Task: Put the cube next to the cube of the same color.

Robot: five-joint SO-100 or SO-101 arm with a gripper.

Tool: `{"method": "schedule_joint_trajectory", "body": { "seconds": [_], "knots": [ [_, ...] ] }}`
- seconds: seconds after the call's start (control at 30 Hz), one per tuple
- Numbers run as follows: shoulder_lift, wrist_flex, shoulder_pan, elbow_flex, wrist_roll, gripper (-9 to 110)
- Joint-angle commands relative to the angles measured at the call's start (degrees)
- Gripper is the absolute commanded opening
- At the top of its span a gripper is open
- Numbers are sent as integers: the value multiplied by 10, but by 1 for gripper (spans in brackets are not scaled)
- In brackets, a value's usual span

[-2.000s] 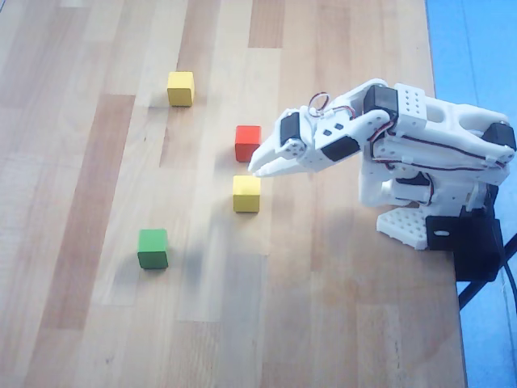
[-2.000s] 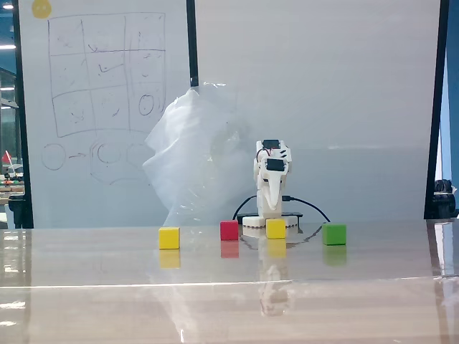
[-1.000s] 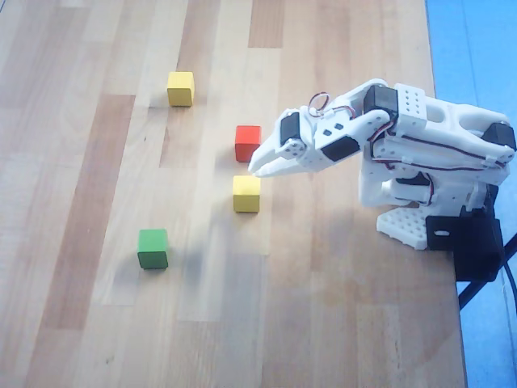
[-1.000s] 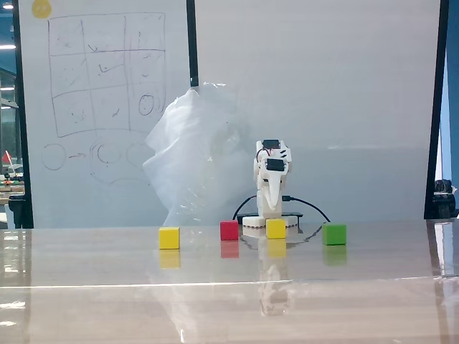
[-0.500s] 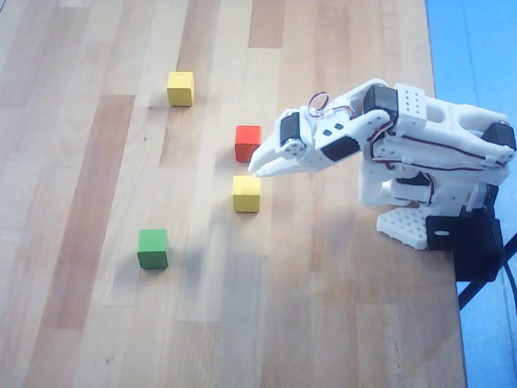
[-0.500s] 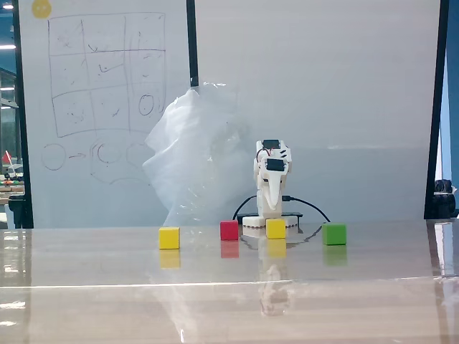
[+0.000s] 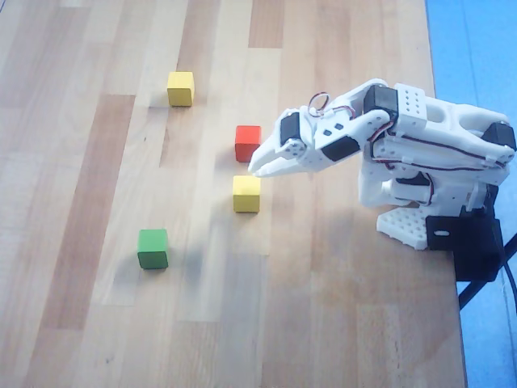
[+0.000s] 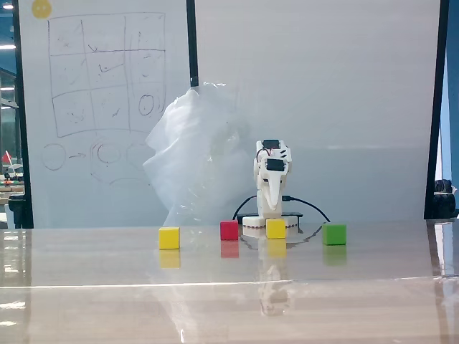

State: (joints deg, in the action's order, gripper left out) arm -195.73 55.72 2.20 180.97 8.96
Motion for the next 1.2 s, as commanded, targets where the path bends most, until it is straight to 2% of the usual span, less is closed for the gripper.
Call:
{"method": "schedule_joint_trajectory", "body": {
  "seconds": [0.0,0.6,0.77,0.9,1.17],
  "knots": [
    [-18,1,2,-11,0,0],
    [-17,11,2,-16,-6,0],
    [-4,55,-2,-112,-7,0],
    [95,115,-2,-230,-6,0],
    [432,172,3,-523,-7,0]
  ]
}}
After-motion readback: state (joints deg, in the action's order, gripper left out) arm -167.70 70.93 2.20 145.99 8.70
